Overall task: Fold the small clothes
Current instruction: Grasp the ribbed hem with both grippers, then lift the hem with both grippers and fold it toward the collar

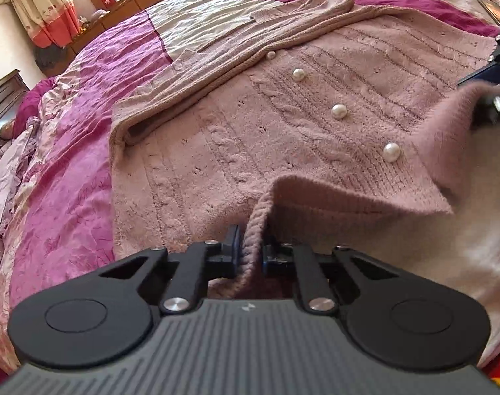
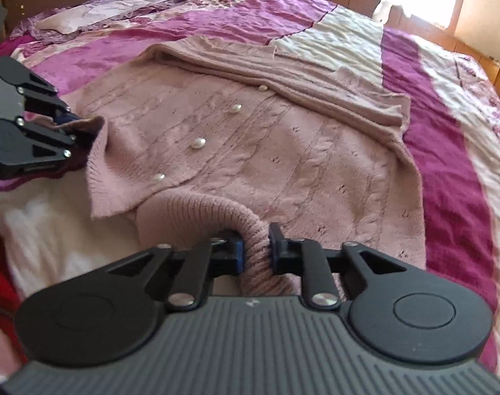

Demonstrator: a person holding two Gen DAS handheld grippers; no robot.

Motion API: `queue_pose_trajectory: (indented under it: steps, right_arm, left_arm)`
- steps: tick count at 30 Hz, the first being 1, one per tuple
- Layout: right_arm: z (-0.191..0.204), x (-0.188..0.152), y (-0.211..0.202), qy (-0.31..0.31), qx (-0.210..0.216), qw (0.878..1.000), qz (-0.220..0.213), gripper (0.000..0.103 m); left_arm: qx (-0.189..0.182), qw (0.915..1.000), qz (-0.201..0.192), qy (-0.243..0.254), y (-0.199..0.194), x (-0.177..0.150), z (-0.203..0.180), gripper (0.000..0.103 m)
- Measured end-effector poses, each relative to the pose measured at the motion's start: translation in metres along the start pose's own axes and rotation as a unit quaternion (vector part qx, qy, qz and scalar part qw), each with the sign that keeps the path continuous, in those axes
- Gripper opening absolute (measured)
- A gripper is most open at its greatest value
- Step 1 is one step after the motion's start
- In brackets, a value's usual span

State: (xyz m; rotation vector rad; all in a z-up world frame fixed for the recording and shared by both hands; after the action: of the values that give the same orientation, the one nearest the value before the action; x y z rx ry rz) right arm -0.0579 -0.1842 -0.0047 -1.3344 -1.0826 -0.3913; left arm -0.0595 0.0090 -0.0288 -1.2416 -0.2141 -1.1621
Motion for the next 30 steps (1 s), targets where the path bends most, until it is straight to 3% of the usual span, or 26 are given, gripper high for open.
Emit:
queue_pose_trajectory:
  steps: [1, 2, 3, 5, 15, 17, 20, 22, 24, 30]
  right_arm:
    - [0.002, -0.002, -0.001, -0.005, 0.007, 1.000, 0.006, 0.048]
    - [0.003, -0.003, -0.001, -0.011, 0.011, 1.000, 0.011, 0.057]
    - [0.005, -0.005, -0.001, -0.022, 0.011, 1.000, 0.016, 0.057]
    - [0.008, -0.008, 0.001, -0.042, 0.002, 0.999, 0.031, 0.057]
    - [0.004, -0.009, 0.007, -0.035, -0.023, 0.999, 0.023, 0.054]
    - [0.002, -0.009, 0.007, -0.029, -0.024, 0.999, 0.021, 0.049]
    - [0.000, -0.009, 0.008, -0.028, -0.035, 0.999, 0.022, 0.028]
    - [-0.001, -0.008, 0.007, -0.027, -0.038, 0.999, 0.016, 0.020]
    - [-0.003, -0.005, 0.003, -0.024, -0.044, 0.999, 0.005, 0.015]
    - [-0.010, 0.018, -0.012, -0.019, -0.067, 0.996, -0.051, 0.013]
  left_arm:
    - [0.003, 1.0000, 0.003, 0.005, 0.002, -0.001, 0.000, 0.025]
    - [0.012, 0.9998, 0.008, 0.014, 0.004, -0.002, -0.001, 0.040]
    - [0.025, 0.9993, 0.009, 0.027, 0.006, -0.003, -0.001, 0.054]
    - [0.049, 0.9977, 0.007, 0.046, 0.009, -0.004, -0.002, 0.068]
    - [0.026, 0.9972, 0.010, 0.069, 0.004, -0.009, -0.009, 0.070]
    - [0.025, 0.9971, 0.013, 0.071, 0.007, -0.009, -0.011, 0.066]
    - [-0.002, 0.9982, 0.014, 0.058, 0.006, -0.007, -0.013, 0.026]
    - [0.002, 0.9980, 0.005, 0.063, 0.002, -0.004, -0.016, 0.012]
    - [0.008, 0.9985, -0.011, 0.053, -0.006, 0.002, -0.013, 0.008]
    - [0.039, 0.9976, -0.057, 0.009, -0.025, 0.033, 0.009, 0.007]
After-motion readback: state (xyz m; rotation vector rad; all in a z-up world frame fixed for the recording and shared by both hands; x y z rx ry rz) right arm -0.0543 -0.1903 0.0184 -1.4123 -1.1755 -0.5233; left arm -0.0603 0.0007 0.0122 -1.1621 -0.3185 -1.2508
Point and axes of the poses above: each gripper's, at about its wrist camera, not at the fingertips, and y roughly the way its jaws point, z to its left, x to its top, the point moved 5 cm from there along y, roughly the way its jaws point, and after that the axes turned 8 degrees about -z, right-handed, at the moved point
